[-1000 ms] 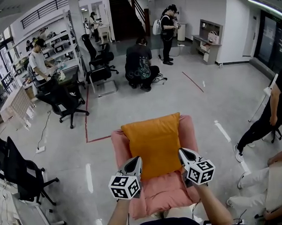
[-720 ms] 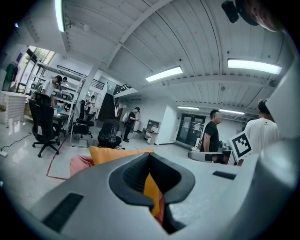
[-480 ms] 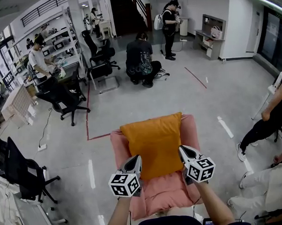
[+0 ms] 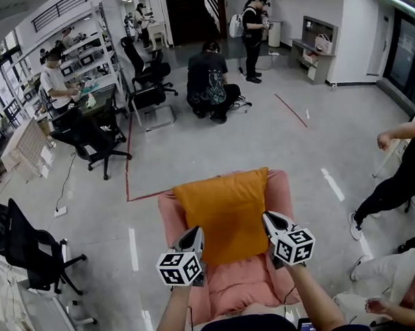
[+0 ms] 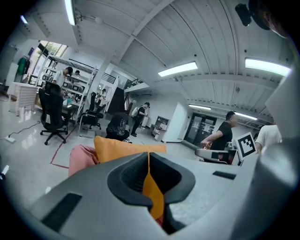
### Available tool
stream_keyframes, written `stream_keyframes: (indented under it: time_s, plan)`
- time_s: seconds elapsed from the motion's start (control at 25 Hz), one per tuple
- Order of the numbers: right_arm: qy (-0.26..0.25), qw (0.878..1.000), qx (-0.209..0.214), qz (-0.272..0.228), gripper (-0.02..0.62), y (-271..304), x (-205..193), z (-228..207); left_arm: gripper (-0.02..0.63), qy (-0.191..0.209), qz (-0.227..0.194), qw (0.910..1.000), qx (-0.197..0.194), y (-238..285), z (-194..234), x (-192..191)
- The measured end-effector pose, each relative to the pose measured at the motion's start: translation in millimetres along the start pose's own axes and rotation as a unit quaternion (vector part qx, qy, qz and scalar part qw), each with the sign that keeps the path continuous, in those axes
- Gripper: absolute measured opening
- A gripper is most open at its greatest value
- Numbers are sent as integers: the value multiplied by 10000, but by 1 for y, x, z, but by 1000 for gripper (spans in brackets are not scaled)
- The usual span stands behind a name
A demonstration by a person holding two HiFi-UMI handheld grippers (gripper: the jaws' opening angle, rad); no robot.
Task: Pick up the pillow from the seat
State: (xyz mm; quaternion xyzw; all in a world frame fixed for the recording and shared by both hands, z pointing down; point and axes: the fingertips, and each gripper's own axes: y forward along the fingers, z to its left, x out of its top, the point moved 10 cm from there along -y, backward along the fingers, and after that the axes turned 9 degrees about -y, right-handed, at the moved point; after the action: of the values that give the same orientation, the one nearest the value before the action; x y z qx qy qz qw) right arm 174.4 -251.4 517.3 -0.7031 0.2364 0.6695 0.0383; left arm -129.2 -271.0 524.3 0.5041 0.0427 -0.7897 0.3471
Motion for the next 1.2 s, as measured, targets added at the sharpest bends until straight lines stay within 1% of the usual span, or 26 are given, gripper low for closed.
stream_keyframes:
  time_s: [0.28,0.48,0.68,0.92,1.12,1.2]
  plan:
    - [-138,9994,136,296,23,27,-7,-21,12,-100,118,9996,237,29,16,-6]
    - [-119,9986,190,469,23,44,-11,-36,62,-246,277,9988,332,49,30,-12]
    - [-78,9975,273,649,33,62,-17,-47,113,-275,402,9978,456,66,39,-18]
    - [-13,9945,464,941,154,88,-31,-57,154,-320,593,9957,642,83,54,-26]
    - [-144,9924,483,1121,231,106,-34,-72,208,-305,731,9922,966,97,67,-30]
    - [-146,9914,457,1215,262,113,-37,-75,240,-319,746,9905,1107,103,74,-30]
